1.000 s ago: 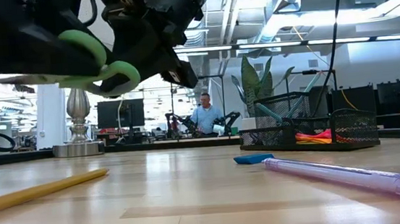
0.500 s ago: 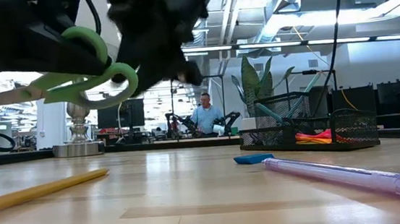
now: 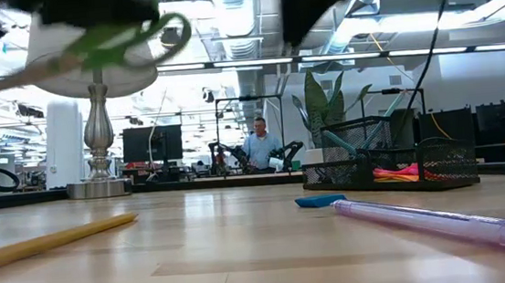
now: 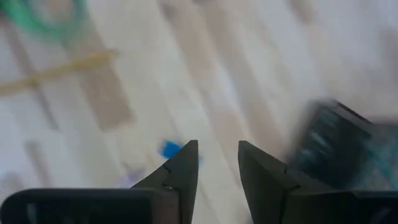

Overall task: Pick and place office supplies into organizer
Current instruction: Put the green scissors into the desk organizer

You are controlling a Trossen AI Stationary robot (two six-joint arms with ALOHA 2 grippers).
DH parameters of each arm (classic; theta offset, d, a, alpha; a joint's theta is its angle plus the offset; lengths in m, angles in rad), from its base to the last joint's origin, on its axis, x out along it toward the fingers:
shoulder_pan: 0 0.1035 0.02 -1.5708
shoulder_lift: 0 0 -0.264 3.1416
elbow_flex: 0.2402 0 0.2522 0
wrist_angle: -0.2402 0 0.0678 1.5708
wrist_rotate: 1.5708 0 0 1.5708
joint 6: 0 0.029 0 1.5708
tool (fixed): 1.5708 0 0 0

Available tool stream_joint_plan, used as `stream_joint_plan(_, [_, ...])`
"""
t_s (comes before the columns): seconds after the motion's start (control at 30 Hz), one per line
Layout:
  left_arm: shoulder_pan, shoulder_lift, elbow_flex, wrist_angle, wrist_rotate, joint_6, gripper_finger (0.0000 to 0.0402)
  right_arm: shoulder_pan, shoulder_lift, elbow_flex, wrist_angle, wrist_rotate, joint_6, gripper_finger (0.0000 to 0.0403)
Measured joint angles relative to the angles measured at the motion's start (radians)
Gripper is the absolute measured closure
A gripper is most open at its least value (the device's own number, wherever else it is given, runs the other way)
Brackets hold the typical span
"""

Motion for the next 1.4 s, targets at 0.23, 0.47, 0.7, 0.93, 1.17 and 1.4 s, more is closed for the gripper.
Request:
stream_joint_plan(0.23, [0.122,-0.137,0.061,0.067,0.051,0.109,0.0383,0.206,-0.139,-0.025,-0.308,0.306,0.334,0.0294])
stream_joint_plan(0.47, [0.39,-0.263,0.065,0.488,0.799,0.395,0.0383,0.412,-0.217,-0.047,-0.358,0.527,0.504,0.0294])
stream_joint_plan(0.7, [0.698,-0.13,0.064,0.822,1.326,0.383,0.0383,0.535,-0.223,-0.107,-0.388,0.6,0.677,0.0294])
stream_joint_plan(0.93, [0.88,0.246,0.116,1.453,1.535,0.224,0.0383,0.562,-0.222,-0.208,-0.377,0.57,0.831,0.0294])
stream_joint_plan(1.17, [0.93,0.555,0.486,1.419,1.589,0.092,0.0383,0.546,-0.222,-0.279,-0.379,0.516,0.925,0.0294])
stream_joint_plan(1.4, [0.935,0.746,0.788,1.442,1.599,0.035,0.0383,0.53,-0.222,-0.323,-0.388,0.407,0.934,0.0294])
